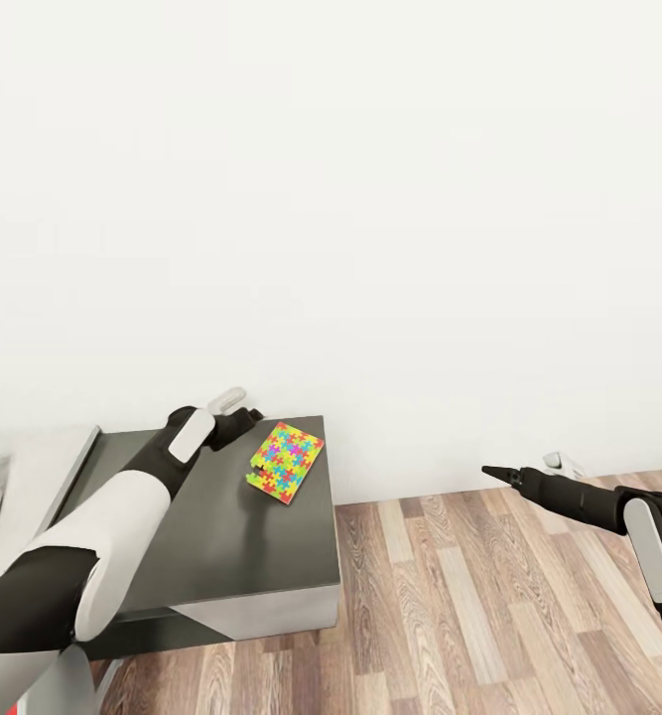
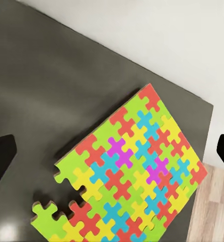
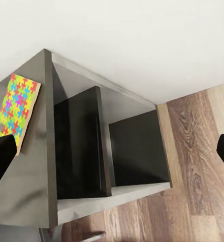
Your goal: Put all the toys in the child's room - the three board games (two on the bed and one on the table), the two jigsaw puzzles on the table, and the tennis ball on the table - inside the toy box on the table in the child's room.
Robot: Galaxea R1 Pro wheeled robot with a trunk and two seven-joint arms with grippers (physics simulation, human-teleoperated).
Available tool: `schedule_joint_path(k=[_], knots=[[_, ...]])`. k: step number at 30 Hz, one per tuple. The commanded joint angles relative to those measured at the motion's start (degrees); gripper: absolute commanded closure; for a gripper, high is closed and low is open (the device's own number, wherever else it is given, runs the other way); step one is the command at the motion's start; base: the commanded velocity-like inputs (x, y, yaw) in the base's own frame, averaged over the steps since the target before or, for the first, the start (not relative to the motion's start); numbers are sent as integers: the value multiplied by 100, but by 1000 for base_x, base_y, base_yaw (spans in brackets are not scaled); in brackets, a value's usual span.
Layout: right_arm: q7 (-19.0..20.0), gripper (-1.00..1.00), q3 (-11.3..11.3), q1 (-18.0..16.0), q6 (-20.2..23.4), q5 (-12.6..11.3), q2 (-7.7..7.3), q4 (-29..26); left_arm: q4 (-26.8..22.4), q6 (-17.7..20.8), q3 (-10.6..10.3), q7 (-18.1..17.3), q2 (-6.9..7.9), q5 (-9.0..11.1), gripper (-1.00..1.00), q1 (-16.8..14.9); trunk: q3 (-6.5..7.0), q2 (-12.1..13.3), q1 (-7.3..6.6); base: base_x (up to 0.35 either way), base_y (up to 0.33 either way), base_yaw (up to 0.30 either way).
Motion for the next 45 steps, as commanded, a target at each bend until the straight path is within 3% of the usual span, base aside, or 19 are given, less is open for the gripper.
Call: schedule_joint_path(k=[1, 15, 45], knots=[[42, -100, -5, -1, 29, 33, 1, -23, -5, 8, -44, 49, 33, 65, -100, -2, -10, -11, 3, 0, 0, 0], [36, -100, 3, 15, 52, 33, 1, -108, 23, -1, -39, 52, 124, 68, -100, 4, -40, -11, 3, 0, 0, 0], [42, -100, -1, 16, 55, 33, -1, -131, 37, -12, -46, 53, 131, 65, -100, 6, -299, -11, 3, 0, 0, 0]])
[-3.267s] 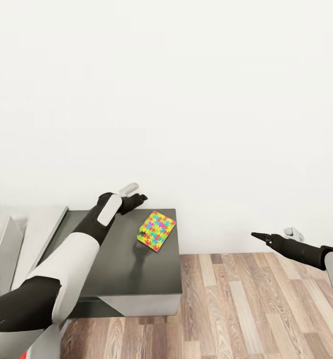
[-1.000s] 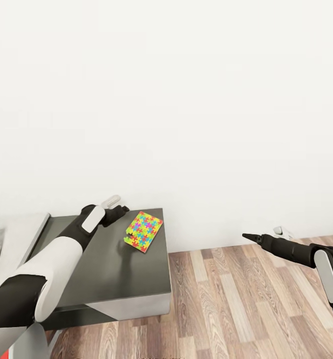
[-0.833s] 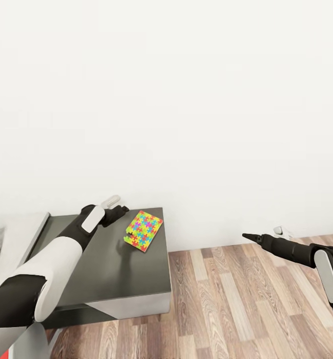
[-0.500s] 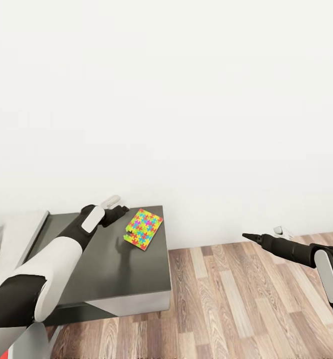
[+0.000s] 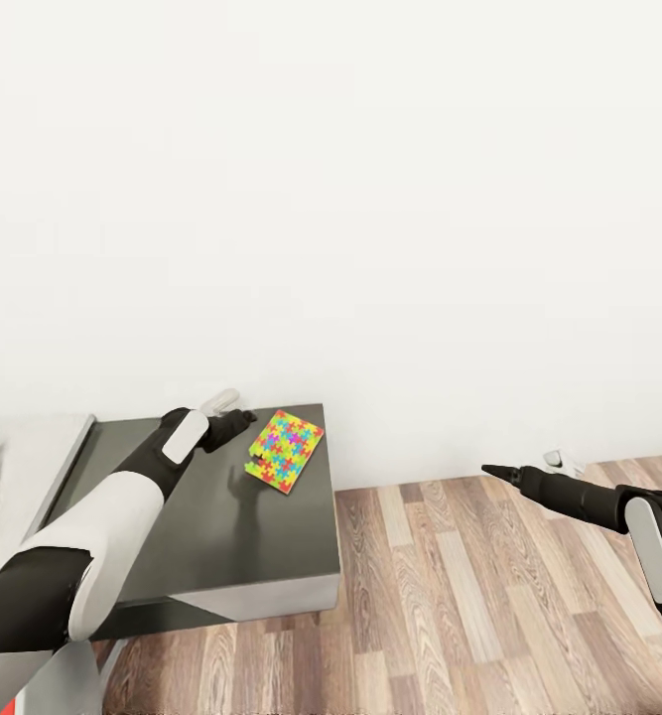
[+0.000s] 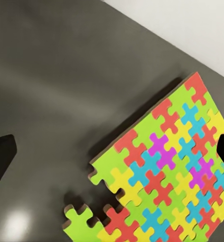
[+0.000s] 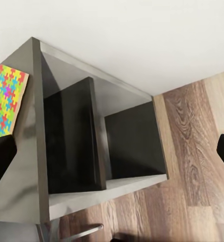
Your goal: Put all the toys in the child's room - the three board games (two on the bed and one on the table), the two jigsaw puzzles on the table, and the tennis ball on the table - inside the toy box on the table in the child's room.
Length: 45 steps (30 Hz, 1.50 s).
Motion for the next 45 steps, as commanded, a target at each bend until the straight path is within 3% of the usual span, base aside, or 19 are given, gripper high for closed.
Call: schedule_joint_path(k=[1, 22, 45], knots=[[45, -100, -8, -6, 28, 33, 1, -2, -11, 10, -45, 50, 7, 61, -100, -3, -19, -11, 3, 0, 0, 0], [46, -100, -14, -1, 28, 33, 1, -41, -9, 11, -67, 43, -13, 65, -100, 1, -198, -11, 3, 0, 0, 0], [46, -100, -17, 1, 28, 33, -6, -63, 132, 7, -80, 7, -50, 56, -100, 4, -226, -11, 3, 0, 0, -37]])
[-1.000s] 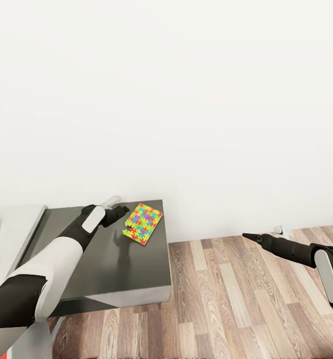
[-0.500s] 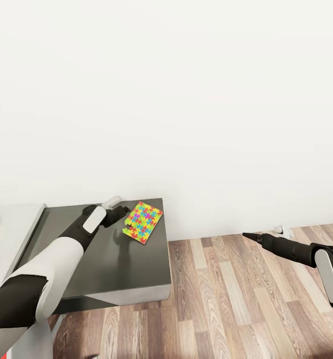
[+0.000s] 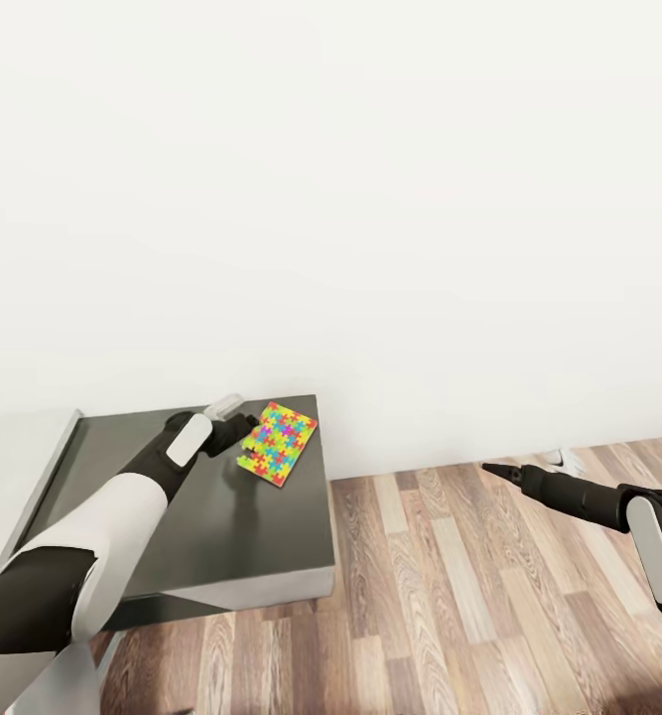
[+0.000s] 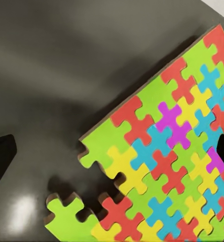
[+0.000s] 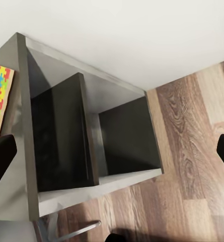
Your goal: Put all the toys in the child's room - the three board games (two on the bed and one on the table), the two jigsaw puzzles on the table, and the tennis ball on the table - inside the toy box on the table in the child's room.
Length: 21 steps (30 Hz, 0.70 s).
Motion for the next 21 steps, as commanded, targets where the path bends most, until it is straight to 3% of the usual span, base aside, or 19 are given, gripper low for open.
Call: schedule_joint_path(k=[1, 21], knots=[[44, -100, -7, -7, 28, 35, 1, -1, -7, 12, -44, 37, 8, 59, -100, -2, -9, -10, 3, 0, 0, -185], [46, -100, -7, -6, 28, 35, 0, -15, 15, 4, -45, -19, -4, 42, -100, -2, -10, -10, 3, 0, 0, -233]])
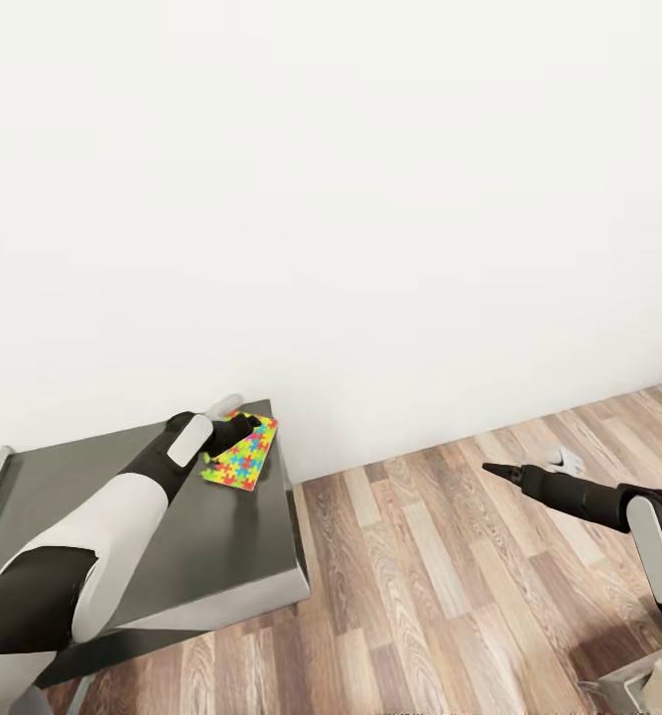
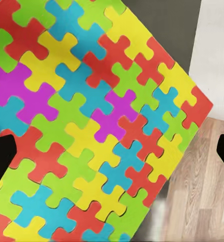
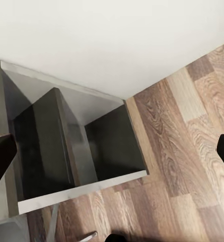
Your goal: Put all the toys in the child's room - the three board games (two on the bed and one on the table), the two jigsaw puzzles on the table, and the tennis ball on the table - inside the toy box on the table in the child's room.
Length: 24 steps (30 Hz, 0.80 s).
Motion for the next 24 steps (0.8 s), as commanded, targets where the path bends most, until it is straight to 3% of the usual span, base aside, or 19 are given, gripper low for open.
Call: schedule_joint_path(k=[1, 24], knots=[[44, -100, -7, -7, 28, 36, 1, -1, -13, 11, -43, 49, 8, 81, -100, -1, -9, -9, 3, 0, 0, -194], [43, -100, -7, -2, 28, 29, 1, -5, -12, -70, -51, 47, 2, 63, -100, -1, -9, -9, 3, 0, 0, -38]])
